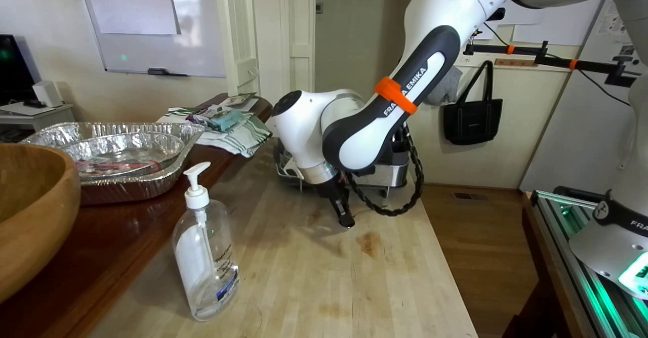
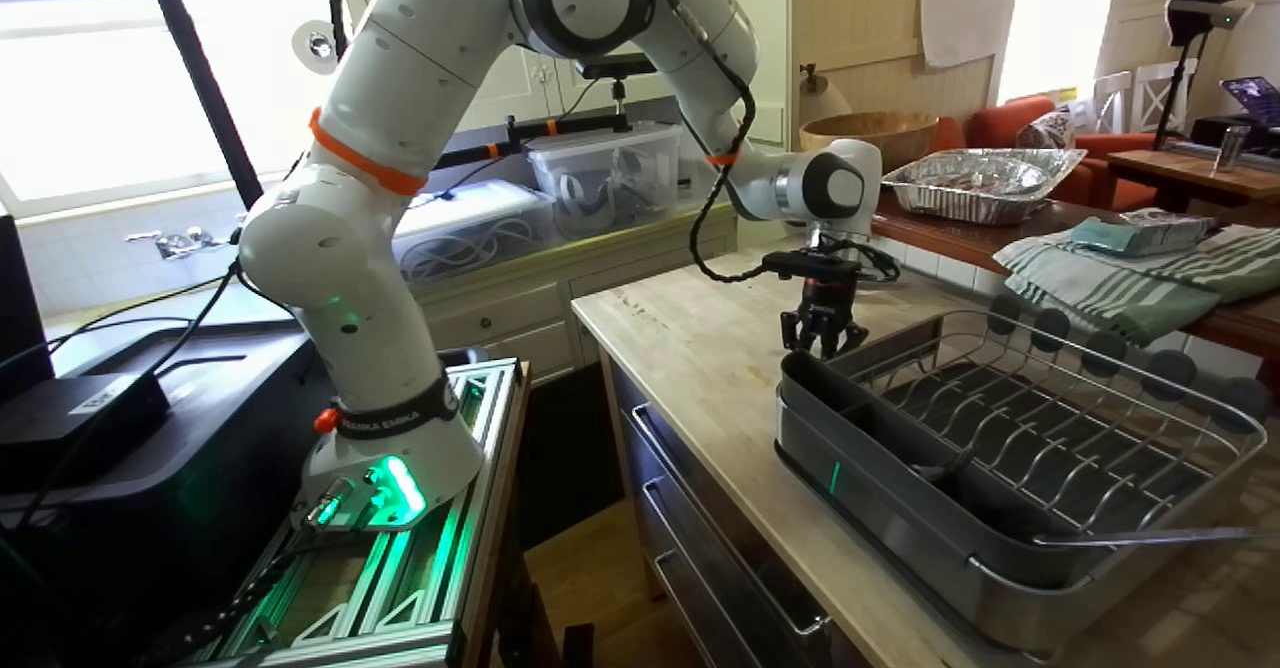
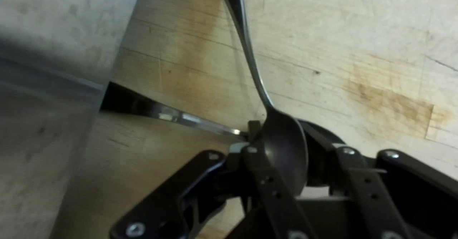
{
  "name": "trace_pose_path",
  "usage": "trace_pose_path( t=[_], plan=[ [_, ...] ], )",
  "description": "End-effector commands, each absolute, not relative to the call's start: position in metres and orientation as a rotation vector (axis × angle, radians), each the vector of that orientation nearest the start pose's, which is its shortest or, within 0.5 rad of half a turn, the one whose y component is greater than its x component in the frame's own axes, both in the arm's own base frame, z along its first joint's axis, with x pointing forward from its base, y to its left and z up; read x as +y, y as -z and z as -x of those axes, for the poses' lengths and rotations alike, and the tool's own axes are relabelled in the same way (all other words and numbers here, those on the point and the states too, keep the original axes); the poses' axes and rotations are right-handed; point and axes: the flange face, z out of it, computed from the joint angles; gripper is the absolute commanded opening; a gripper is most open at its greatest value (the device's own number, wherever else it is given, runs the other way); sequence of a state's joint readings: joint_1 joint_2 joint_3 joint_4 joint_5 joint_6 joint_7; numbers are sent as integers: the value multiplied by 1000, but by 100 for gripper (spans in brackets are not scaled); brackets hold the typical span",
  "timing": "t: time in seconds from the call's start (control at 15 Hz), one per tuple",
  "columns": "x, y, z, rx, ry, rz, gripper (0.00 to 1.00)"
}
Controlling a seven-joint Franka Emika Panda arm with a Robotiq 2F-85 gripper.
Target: Remove the spoon from the dish rack
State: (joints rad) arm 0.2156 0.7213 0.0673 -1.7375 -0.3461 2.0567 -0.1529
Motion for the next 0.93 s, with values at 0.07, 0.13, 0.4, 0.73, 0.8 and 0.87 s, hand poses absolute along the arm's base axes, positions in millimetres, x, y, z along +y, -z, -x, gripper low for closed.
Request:
trace_pose_path(
  t=[0.07,0.13,0.4,0.73,0.8,0.87],
  plan=[
    [156,-129,-604,-1050,-628,3166,54],
    [156,-129,-605,-1048,-624,3164,63],
    [165,-143,-606,-1037,-590,3143,87],
    [181,-169,-608,-1020,-510,3128,100],
    [183,-177,-609,-1011,-484,3127,100],
    [184,-185,-610,-988,-462,3130,100]
  ],
)
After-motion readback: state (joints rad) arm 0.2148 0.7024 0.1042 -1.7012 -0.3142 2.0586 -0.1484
